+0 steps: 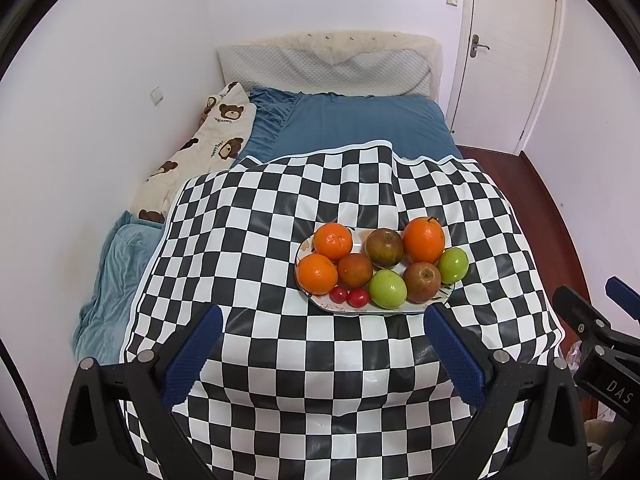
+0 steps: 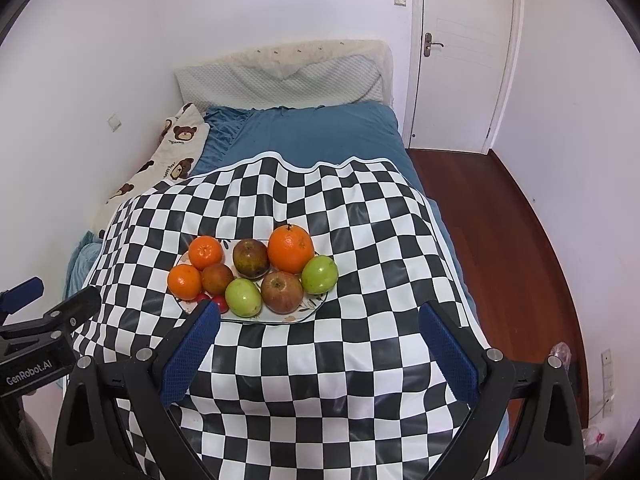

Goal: Organize fruits

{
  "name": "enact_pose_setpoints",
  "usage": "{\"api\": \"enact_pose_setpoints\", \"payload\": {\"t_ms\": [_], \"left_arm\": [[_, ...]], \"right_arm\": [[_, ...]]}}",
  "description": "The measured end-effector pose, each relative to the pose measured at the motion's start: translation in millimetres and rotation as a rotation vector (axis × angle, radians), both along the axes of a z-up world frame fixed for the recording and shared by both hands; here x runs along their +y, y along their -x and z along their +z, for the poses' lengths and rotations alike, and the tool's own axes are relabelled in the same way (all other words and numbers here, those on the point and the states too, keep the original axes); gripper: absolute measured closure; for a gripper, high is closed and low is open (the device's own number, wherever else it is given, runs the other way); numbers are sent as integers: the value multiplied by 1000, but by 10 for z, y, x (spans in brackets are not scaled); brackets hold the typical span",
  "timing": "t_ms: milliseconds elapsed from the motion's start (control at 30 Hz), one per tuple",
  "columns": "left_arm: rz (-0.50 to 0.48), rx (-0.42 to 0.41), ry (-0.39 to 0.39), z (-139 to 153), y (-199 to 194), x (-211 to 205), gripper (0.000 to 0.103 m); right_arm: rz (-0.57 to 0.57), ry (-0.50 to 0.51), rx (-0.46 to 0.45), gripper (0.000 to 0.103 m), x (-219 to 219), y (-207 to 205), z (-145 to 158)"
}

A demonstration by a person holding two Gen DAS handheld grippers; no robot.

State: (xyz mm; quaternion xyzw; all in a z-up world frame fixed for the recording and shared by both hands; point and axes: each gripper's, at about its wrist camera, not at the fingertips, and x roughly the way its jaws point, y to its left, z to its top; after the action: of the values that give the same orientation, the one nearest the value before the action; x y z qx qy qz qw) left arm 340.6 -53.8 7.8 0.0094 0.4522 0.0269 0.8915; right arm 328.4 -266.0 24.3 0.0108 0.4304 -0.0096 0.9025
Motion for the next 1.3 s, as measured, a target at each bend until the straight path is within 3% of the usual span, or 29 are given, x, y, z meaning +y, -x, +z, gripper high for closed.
{"api": "enact_pose_setpoints", "payload": {"t_ms": [1300], "left_arm": [[10, 1, 5, 10, 83, -11, 0]], "right_arm": [[37, -12, 10, 2, 72, 39, -21]]}}
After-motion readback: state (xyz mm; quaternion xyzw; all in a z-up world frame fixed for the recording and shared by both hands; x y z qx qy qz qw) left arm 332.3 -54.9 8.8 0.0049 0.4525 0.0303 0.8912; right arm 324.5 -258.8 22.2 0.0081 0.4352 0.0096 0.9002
